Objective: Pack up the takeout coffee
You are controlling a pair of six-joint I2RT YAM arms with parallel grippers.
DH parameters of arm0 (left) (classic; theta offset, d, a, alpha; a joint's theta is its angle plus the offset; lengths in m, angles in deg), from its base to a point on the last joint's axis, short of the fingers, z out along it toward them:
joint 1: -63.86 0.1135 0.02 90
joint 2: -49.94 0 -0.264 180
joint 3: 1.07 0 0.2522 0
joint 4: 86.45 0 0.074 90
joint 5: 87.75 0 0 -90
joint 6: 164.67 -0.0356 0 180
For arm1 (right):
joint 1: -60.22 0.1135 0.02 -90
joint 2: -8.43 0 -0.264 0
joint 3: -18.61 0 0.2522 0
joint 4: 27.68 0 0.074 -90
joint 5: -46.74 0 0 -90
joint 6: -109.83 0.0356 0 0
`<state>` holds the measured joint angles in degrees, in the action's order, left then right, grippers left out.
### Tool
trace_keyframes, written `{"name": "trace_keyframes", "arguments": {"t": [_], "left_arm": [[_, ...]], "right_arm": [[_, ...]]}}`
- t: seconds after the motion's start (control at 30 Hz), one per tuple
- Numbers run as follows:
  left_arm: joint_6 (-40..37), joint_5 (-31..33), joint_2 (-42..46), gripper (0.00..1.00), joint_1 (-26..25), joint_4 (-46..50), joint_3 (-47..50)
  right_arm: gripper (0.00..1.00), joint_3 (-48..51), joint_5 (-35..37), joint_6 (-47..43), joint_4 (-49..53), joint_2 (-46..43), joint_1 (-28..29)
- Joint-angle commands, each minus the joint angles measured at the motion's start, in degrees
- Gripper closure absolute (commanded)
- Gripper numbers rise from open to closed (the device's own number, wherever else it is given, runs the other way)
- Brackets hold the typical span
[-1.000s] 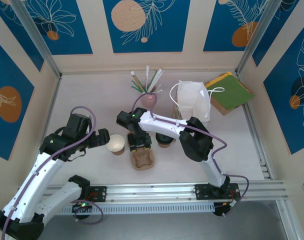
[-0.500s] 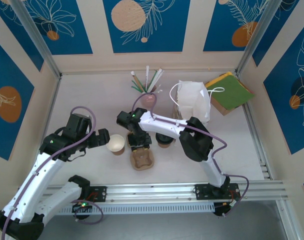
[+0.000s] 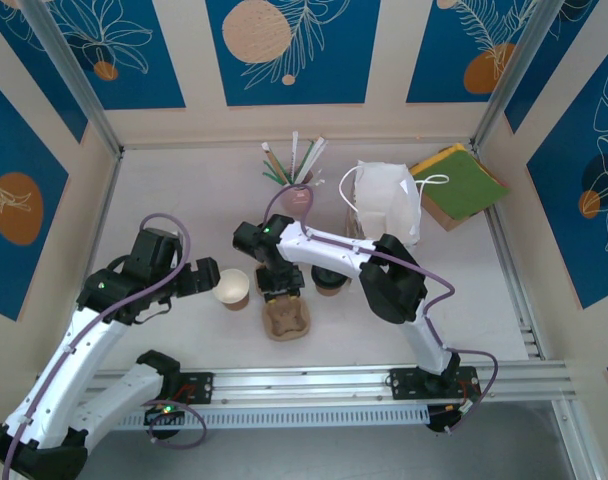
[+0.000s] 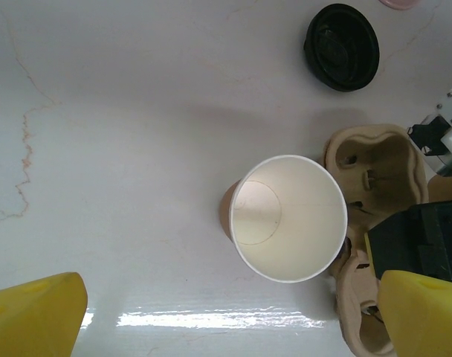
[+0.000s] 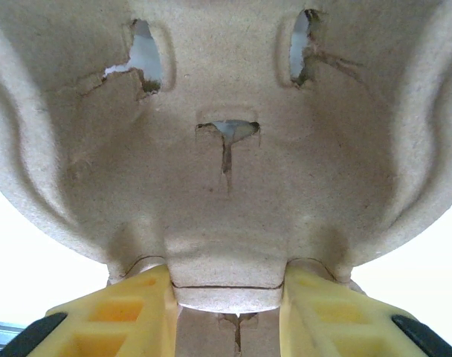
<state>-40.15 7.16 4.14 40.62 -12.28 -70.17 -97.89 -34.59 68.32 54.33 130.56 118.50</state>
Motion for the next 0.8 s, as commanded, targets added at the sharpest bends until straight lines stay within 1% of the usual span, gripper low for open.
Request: {"name": "trace_keyframes", "arguments": {"t": [0.0, 0.4, 0.7, 0.77], "left_arm": [[0.81, -1.11, 0.33, 0.0, 0.54, -1.06, 0.38], [0.18, -1.74, -1.0, 0.0, 0.56, -2.4, -0.86], [-1.47, 0.56, -3.12, 0.0, 0.62, -2.2, -5.18], [-1.37, 0.08, -3.96, 0.0, 0.57, -2.85, -5.9]], "right_arm": [[0.64, -2.3, 0.92, 0.42, 3.18, -4.01, 0.6], [0.65, -4.54, 1.91, -0.59, 5.47, -6.97, 0.51], [0.64, -10.79, 5.16, -4.09, 10.12, -10.78, 0.57], [0.64, -12.69, 6.01, -4.49, 11.47, -11.78, 0.57]]}}
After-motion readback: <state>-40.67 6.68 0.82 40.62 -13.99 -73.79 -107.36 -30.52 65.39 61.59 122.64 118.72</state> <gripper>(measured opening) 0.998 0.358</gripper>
